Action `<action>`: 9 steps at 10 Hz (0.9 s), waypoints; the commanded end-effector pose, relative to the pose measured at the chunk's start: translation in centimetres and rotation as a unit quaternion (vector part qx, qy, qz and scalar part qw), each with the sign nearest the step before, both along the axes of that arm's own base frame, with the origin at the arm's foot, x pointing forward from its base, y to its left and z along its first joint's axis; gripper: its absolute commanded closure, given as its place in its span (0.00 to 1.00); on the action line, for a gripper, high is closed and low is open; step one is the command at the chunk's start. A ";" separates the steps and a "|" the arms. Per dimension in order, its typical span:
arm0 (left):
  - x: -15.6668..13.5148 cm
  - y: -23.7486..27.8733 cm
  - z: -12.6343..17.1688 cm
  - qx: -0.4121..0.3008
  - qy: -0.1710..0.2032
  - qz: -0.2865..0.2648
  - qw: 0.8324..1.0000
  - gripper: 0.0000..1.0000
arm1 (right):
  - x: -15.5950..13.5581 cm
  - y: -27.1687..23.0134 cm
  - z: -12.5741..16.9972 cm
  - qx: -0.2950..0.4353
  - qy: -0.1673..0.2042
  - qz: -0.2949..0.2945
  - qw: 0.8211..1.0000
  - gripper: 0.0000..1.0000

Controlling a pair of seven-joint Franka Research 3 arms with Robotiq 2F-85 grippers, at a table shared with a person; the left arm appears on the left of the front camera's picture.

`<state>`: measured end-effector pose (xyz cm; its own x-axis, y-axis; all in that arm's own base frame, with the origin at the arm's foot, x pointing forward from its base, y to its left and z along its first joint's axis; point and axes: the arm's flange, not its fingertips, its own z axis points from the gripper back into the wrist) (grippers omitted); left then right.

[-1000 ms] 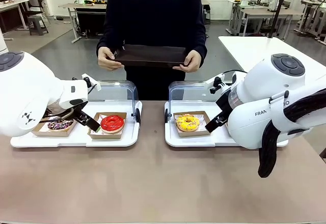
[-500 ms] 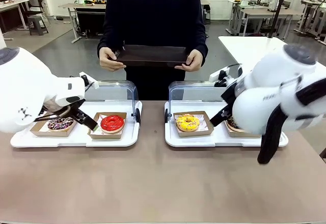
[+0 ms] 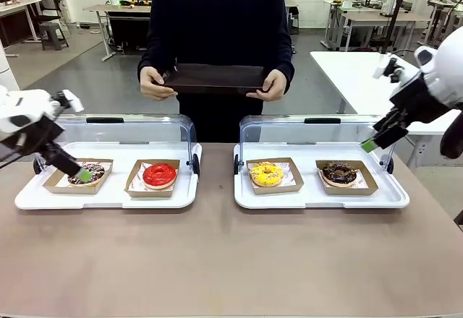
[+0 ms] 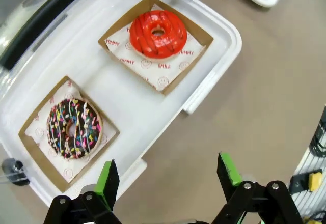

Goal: Provide the desired donut to the person.
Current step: Pick up and lift the Paper togo box containing the Donut pointed at by the person.

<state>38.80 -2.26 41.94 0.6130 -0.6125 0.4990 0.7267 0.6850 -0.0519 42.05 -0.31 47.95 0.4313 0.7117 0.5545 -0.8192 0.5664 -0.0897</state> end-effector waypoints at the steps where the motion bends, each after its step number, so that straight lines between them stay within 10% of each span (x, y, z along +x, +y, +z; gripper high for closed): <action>1: -0.4 2.7 -0.7 -0.023 -0.002 -0.010 1.000 0.00 | 1.2 -2.2 -0.9 0.053 0.009 0.046 0.997 0.00; 9: -3.3 9.4 1.7 -0.075 -0.111 -0.076 0.988 0.00 | 1.5 -7.2 0.3 0.181 -0.007 0.102 0.978 0.00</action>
<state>36.75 6.53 44.87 0.4428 -0.6162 0.6513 0.7995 0.6001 0.0241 43.04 -7.29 48.18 0.3256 0.5428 0.7742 -0.9029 0.4216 0.0841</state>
